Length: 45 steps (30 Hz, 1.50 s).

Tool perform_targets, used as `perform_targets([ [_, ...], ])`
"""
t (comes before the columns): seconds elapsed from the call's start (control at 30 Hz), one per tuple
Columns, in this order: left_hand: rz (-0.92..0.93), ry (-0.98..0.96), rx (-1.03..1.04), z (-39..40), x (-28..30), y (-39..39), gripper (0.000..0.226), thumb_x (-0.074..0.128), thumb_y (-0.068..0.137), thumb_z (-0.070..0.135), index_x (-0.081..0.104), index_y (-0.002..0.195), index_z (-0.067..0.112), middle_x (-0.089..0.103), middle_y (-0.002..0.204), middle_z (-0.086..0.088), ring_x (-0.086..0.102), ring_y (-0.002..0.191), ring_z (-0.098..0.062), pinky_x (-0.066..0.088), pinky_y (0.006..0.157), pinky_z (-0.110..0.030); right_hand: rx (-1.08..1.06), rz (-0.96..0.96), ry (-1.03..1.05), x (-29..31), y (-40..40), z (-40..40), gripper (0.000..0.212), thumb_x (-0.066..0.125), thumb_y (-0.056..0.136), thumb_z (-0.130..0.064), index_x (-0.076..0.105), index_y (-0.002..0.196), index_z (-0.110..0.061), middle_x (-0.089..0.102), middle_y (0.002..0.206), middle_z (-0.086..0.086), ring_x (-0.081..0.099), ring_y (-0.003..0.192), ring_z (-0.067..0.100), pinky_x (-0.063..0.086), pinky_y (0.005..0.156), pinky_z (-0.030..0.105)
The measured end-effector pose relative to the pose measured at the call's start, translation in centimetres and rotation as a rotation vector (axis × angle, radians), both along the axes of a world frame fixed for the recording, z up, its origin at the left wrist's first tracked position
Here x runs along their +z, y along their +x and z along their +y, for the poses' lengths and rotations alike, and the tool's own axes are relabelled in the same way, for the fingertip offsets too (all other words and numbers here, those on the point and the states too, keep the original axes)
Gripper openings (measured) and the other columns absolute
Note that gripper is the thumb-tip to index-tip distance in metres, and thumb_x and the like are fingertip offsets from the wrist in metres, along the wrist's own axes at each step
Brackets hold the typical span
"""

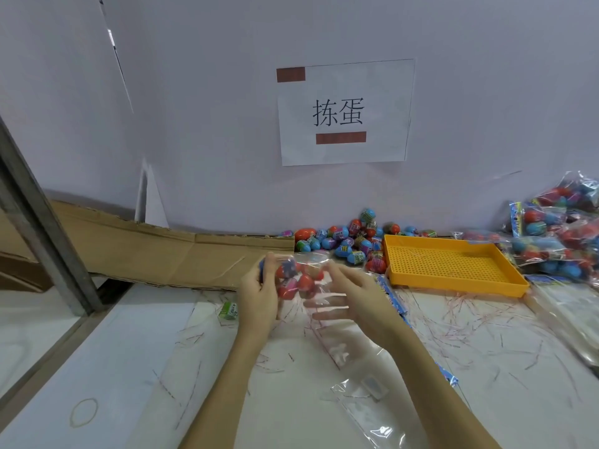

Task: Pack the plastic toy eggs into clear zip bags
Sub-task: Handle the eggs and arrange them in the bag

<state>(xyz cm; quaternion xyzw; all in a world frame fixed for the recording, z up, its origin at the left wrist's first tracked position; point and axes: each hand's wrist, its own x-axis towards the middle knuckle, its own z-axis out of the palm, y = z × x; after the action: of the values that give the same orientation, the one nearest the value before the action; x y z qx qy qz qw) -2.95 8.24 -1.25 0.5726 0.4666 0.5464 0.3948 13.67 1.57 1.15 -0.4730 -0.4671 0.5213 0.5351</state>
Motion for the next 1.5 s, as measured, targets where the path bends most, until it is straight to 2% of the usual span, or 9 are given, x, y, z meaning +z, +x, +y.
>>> perform_targets([
  [0.37,0.07,0.172,0.029,1.0,0.0,-1.5,0.049,0.054,0.104,0.04,0.052,0.062,0.015,0.046,0.05,0.012,0.04,0.048,-0.004,0.035,0.048,-0.015,0.13,-0.137,0.006,-0.4,1.1,0.0,0.026,0.068,0.097,-0.029,0.065,0.122,-0.023,0.074,0.082,0.016,0.065,0.062,0.02,0.054,0.057,0.027],
  [0.57,0.044,0.059,-0.043,0.8,0.0,-1.3,0.056,0.035,0.097,0.069,0.075,0.103,0.029,0.06,0.066,-0.017,0.055,0.052,-0.021,0.045,0.047,-0.028,0.215,-0.184,-0.055,0.4,1.2,-0.5,0.044,0.062,0.094,-0.051,0.071,0.108,-0.01,0.074,0.084,0.014,0.064,0.061,0.017,0.05,0.053,0.022],
  [0.63,-0.088,-0.02,-0.029,0.6,0.2,-1.1,0.059,0.03,0.095,0.071,0.068,0.115,0.029,0.069,0.079,-0.014,0.061,0.048,-0.02,0.043,0.041,-0.022,-0.008,0.097,0.139,1.2,2.5,-0.5,0.041,0.057,0.097,-0.053,0.076,0.103,-0.017,0.073,0.088,0.01,0.065,0.067,0.013,0.052,0.056,0.021],
  [0.73,0.053,0.05,-0.027,0.0,0.3,-0.8,0.042,0.048,0.093,0.065,0.066,0.111,0.03,0.071,0.092,0.006,0.07,0.078,-0.016,0.052,0.062,-0.019,-0.097,0.816,0.404,1.9,5.6,-1.1,0.058,0.053,0.093,-0.063,0.05,0.145,-0.037,0.068,0.133,0.004,0.07,0.096,0.013,0.055,0.062,0.018],
  [0.8,0.257,0.181,-0.212,-0.3,0.1,-0.4,0.024,0.065,0.091,0.056,0.072,0.105,0.038,0.067,0.106,0.015,0.063,0.103,-0.013,0.049,0.083,-0.018,-0.099,0.875,0.401,1.7,6.3,-1.3,0.072,0.048,0.093,-0.069,0.024,0.156,-0.042,0.06,0.144,0.007,0.07,0.099,0.015,0.053,0.058,0.016],
  [0.9,0.575,0.257,-0.638,-1.2,-0.2,0.4,0.035,0.078,0.078,0.065,0.072,0.111,0.056,0.047,0.135,0.034,0.032,0.137,0.003,0.026,0.115,-0.031,-0.199,0.819,0.31,1.1,5.8,-1.1,0.065,0.049,0.099,-0.06,0.03,0.155,-0.036,0.066,0.136,0.008,0.071,0.089,0.016,0.053,0.053,0.017],
  [1.1,0.917,0.242,-0.95,-2.6,-1.7,1.8,0.058,0.083,0.068,0.07,0.056,0.118,0.077,-0.004,0.164,0.04,-0.027,0.147,0.01,-0.014,0.112,-0.03,-0.214,0.798,0.191,0.5,5.6,-0.3,0.052,0.057,0.098,-0.053,0.069,0.13,-0.014,0.072,0.098,0.004,0.057,0.065,0.01,0.049,0.049,0.017],
  [1.23,0.953,0.272,-0.86,-2.2,-1.3,1.6,0.047,0.075,0.076,0.073,0.061,0.12,0.069,0.022,0.162,0.034,-0.006,0.151,0.01,-0.002,0.123,-0.039,-0.192,0.785,0.139,0.4,5.1,-0.2,0.044,0.054,0.101,-0.047,0.076,0.114,-0.011,0.067,0.086,0.004,0.056,0.061,0.01,0.045,0.045,0.017],
  [1.5,0.704,0.201,-0.511,-1.3,-1.0,1.2,0.036,0.059,0.103,0.042,0.059,0.139,0.047,0.061,0.132,0.031,0.051,0.117,0.014,0.041,0.103,-0.013,-0.341,0.501,0.036,0.0,4.4,0.2,0.04,0.053,0.102,-0.041,0.071,0.113,-0.007,0.067,0.073,0.001,0.057,0.056,0.009,0.044,0.047,0.016],
])
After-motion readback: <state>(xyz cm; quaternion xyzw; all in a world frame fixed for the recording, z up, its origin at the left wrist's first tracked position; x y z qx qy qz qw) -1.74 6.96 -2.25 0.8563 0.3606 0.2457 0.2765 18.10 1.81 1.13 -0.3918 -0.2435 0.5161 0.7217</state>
